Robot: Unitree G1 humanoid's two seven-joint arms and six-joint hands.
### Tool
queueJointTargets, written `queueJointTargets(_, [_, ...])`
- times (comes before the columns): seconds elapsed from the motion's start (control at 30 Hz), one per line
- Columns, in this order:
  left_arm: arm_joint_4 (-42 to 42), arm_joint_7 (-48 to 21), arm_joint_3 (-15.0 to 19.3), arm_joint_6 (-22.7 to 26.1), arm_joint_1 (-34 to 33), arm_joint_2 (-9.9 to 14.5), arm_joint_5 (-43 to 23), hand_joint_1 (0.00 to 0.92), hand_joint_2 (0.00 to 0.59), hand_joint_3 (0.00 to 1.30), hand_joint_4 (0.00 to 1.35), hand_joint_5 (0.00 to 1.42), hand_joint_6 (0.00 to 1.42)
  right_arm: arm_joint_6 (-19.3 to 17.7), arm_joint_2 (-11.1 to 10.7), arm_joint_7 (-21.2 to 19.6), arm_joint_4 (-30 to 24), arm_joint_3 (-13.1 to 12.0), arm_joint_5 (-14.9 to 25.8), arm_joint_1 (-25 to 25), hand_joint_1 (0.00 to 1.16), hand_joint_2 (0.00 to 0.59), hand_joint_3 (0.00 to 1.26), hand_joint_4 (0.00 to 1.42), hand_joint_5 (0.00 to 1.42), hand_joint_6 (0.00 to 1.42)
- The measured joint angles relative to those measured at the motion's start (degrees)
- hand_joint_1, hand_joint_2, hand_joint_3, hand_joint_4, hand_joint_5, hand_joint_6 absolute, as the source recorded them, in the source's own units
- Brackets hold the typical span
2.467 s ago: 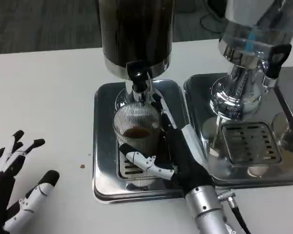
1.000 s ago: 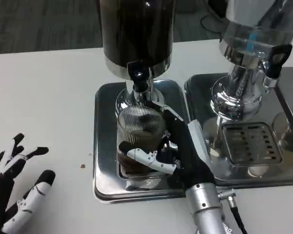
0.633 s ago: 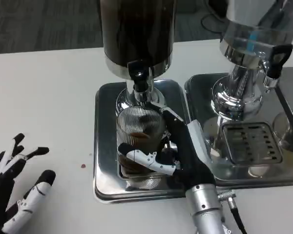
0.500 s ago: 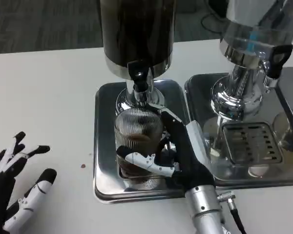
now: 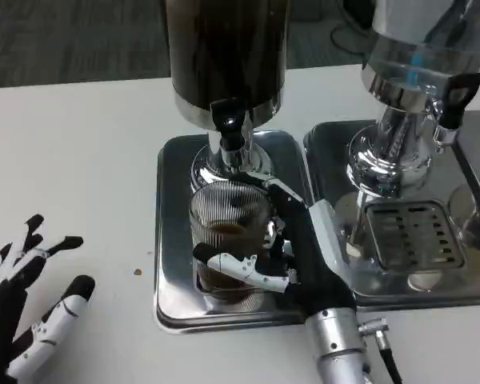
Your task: Grasp the cup under the faucet to collect the drink, then remove the cup.
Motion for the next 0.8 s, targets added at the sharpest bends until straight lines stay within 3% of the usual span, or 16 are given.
queueJointTargets(0.23, [0.6, 0.0, -0.2, -0.3, -0.7, 0.0, 0.0, 0.0, 0.232, 0.29, 0.0, 0.07, 0.0, 2.0, -1.4, -1.8, -5.0, 0.5, -4.0, 3.2, 1.0, 0.145, 0.45, 0.56, 0.85, 1.31])
queueJointTargets(0.57, [2.2, -0.7, -1.5, -0.4, -2.4, 0.0, 0.1, 0.0, 0.232, 0.28, 0.0, 0.07, 0.0, 2.5, -2.2, -2.4, -9.4, 0.3, -4.7, 6.8, 1.0, 0.144, 0.45, 0.57, 0.86, 1.32])
queueJointTargets(0.8, [2.6, -0.8, -2.3, -0.4, -3.0, 0.1, 0.8, 0.0, 0.226, 0.25, 0.0, 0.06, 0.0, 2.8, -3.3, -3.8, -12.6, 0.7, -7.6, 7.8, 1.0, 0.144, 0.47, 0.58, 0.87, 1.32])
